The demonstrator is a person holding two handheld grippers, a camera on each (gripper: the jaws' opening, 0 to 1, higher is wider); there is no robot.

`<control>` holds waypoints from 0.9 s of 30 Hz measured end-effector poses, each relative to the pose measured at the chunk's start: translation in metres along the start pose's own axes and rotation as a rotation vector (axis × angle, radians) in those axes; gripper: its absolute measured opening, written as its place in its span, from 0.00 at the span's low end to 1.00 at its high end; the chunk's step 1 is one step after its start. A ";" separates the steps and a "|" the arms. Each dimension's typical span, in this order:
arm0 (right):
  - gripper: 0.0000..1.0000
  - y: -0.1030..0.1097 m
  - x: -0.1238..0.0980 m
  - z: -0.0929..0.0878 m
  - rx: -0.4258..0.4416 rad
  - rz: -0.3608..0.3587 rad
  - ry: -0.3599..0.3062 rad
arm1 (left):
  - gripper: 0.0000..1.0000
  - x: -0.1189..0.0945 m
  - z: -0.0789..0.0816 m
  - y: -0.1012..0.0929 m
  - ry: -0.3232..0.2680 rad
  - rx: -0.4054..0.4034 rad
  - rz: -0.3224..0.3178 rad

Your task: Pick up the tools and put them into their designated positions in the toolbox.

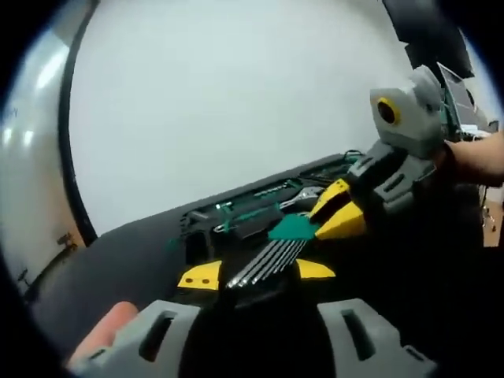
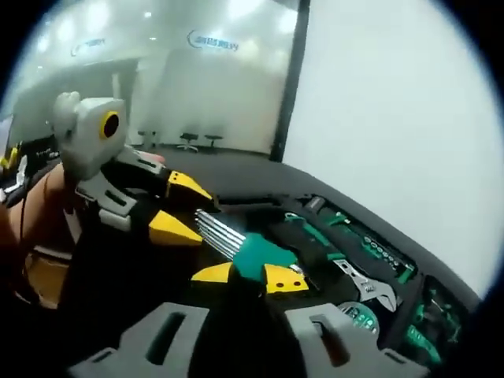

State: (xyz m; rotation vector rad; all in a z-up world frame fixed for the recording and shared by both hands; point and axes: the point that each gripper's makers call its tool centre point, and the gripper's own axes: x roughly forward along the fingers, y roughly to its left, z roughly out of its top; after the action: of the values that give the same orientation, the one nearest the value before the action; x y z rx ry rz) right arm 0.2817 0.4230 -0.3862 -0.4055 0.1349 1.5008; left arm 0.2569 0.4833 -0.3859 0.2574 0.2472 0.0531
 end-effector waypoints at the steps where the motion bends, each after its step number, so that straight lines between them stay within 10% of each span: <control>1: 0.09 0.001 0.000 0.000 0.004 0.000 0.001 | 0.26 0.003 0.000 0.002 0.001 0.001 0.001; 14: 0.14 -0.014 0.004 0.024 0.014 -0.045 -0.081 | 0.22 0.040 0.005 0.008 0.008 0.007 -0.052; 19: 0.10 -0.026 0.020 -0.005 0.018 -0.088 0.022 | 0.15 0.046 0.006 0.003 0.026 0.000 -0.086; 27: 0.00 -0.036 0.013 0.010 0.070 -0.114 -0.045 | 0.00 0.051 0.013 -0.005 0.052 0.087 -0.122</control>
State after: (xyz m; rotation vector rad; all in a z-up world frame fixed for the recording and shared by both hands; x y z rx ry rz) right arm 0.3164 0.4383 -0.3749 -0.3178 0.1263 1.3878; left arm 0.3094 0.4795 -0.3873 0.3269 0.3167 -0.0720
